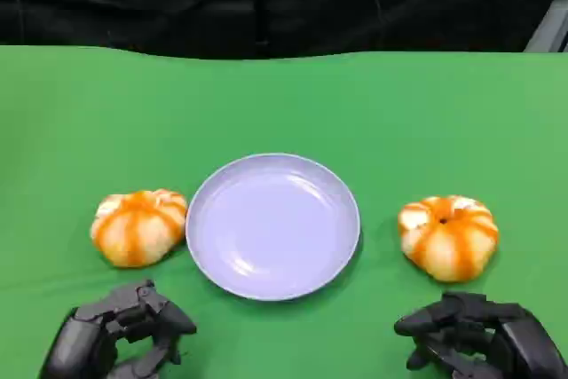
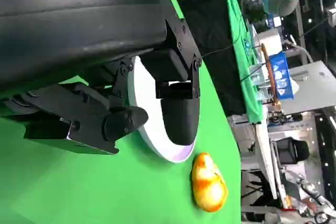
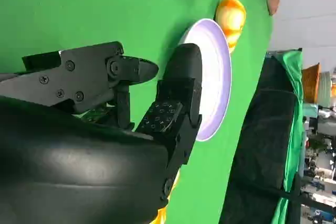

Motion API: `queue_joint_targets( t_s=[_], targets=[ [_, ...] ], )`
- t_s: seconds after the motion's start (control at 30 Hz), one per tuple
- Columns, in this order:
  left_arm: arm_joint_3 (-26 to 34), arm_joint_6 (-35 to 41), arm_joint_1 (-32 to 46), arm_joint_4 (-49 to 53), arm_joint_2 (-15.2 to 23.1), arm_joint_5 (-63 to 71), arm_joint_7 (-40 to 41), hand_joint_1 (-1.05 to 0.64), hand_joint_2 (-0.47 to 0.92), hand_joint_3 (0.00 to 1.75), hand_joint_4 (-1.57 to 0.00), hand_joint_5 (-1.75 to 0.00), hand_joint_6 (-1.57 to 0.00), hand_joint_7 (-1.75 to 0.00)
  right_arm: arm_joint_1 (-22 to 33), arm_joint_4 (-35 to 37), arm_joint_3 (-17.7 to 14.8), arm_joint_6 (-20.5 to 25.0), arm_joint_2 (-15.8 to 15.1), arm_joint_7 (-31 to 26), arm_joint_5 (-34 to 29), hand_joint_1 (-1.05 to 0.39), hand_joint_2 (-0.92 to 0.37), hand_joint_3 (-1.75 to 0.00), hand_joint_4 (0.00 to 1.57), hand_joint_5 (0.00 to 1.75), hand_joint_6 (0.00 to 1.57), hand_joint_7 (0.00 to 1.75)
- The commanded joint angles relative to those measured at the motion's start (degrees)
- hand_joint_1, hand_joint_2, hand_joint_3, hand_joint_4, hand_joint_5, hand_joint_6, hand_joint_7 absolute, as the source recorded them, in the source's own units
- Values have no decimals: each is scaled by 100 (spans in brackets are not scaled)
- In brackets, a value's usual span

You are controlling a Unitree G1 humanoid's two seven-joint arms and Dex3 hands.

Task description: Grasp the bread from the table and place it into the plate.

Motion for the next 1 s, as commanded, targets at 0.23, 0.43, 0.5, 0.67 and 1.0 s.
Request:
queue_joint_targets(
  t_s=[0.23,0.43,0.5,0.67,1.0],
  targets=[
    [14,-32,26,14,90,106,119,7,78,74,-73,-161,-82,-118,47,-7,-50,-83,-78,-24,21,-5,-92,-41,78,119,100,54],
    [16,-51,12,48,86,113,146,7,76,77,-73,-161,-81,-117,41,7,-50,-84,-80,-19,22,-4,-92,-42,79,120,99,54],
    [22,-71,2,69,79,112,160,8,76,76,-73,-160,-81,-116,38,16,-51,-87,-84,-25,11,-4,-92,-42,79,120,99,54],
    [72,-128,-13,88,46,265,432,6,83,63,-73,-149,-84,-106,5,67,-62,-117,-92,-34,-12,-4,-92,-40,77,119,99,54],
    [103,43,-36,48,16,-342,57,-11,91,32,-75,-68,-77,-38,-50,116,-75,-121,-90,13,51,-5,-92,-39,78,119,99,54]
  ],
)
